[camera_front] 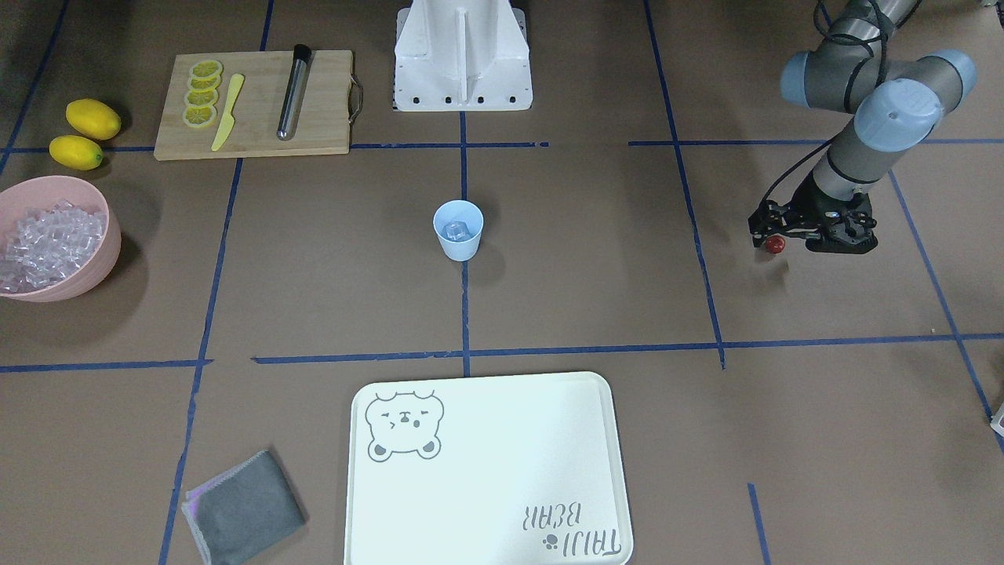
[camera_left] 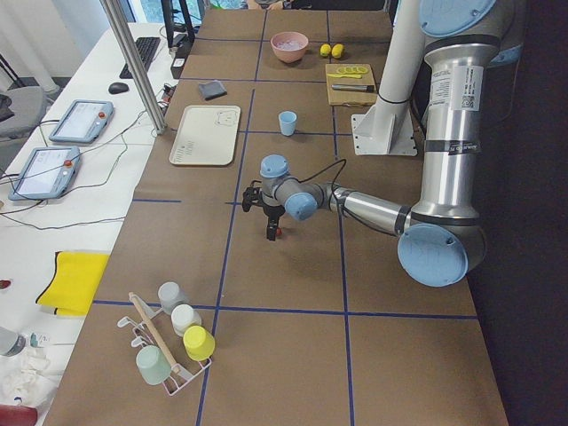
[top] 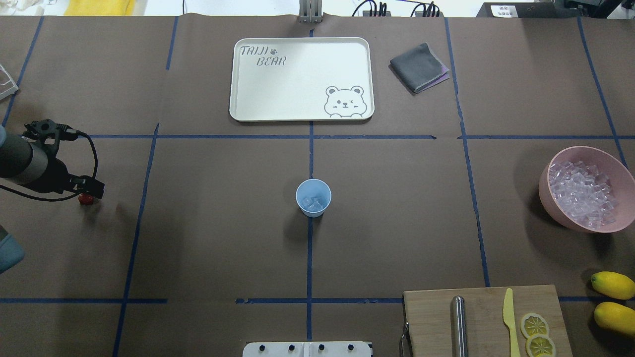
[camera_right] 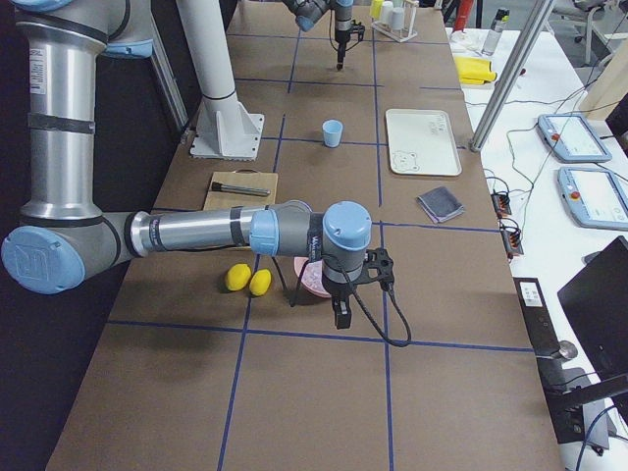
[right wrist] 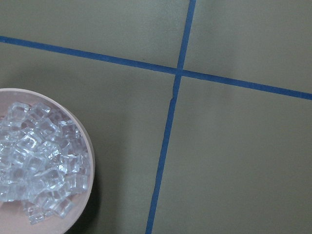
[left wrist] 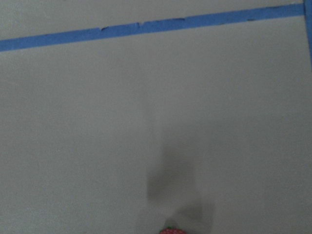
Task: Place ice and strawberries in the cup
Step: 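Lower the left gripper onto the red strawberry and grasp it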
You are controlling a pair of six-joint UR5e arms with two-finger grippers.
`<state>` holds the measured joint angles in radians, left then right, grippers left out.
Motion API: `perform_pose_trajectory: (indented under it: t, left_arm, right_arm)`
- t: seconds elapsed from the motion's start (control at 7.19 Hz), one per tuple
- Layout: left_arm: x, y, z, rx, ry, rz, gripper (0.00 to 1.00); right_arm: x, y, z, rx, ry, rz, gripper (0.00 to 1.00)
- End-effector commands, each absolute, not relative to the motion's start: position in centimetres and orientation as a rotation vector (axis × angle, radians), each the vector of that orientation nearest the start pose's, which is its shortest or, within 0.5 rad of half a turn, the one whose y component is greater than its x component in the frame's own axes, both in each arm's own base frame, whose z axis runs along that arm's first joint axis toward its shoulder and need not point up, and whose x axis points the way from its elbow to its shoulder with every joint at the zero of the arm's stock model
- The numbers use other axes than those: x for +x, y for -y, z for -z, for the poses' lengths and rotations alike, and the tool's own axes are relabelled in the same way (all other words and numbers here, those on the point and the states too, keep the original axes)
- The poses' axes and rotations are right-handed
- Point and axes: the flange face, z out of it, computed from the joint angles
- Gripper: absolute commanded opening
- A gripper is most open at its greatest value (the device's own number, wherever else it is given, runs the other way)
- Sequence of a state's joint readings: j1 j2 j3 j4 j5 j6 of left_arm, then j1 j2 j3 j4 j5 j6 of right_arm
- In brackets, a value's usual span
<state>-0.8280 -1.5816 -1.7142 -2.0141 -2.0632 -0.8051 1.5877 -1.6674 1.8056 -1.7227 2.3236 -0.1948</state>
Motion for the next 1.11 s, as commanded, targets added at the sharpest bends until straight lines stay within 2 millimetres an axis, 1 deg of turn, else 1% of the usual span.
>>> perform_pose_trajectory:
  t: [0.0,0.14,0.28,0.42,0.7,0.83,0.97]
  left_arm:
    - [29.8,43.9,-54.5,0.074,-0.750,-0.095,0.94]
    - [30.0,43.9,-54.5,0.072,-0.750,-0.095,0.65]
    - [30.0,43.9,-54.5,0.072,-0.750,-0.097,0.22]
    - [29.9,43.8,-54.4,0.073,-0.750,-0.100,0.06]
    - [29.9,43.8,-53.7,0.080,-0.756,-0.108,0.01]
    - [29.8,43.8,-53.4,0.083,-0.759,-0.110,0.00]
    - [29.6,43.3,-52.0,0.068,-0.803,-0.127,0.00]
  right_arm:
    - [7.3,44.5,-60.6,0.066,0.750,0.164,0.99]
    - [7.3,44.5,-60.6,0.066,0.750,0.164,0.99]
    - [7.3,44.5,-60.6,0.066,0.750,0.164,0.99]
    - [7.3,44.6,-60.5,0.068,0.750,0.165,0.99]
    - [7.3,44.6,-60.5,0.068,0.750,0.165,0.99]
    - [7.3,44.5,-60.6,0.066,0.750,0.163,0.99]
    - [7.3,44.5,-60.6,0.066,0.750,0.164,0.99]
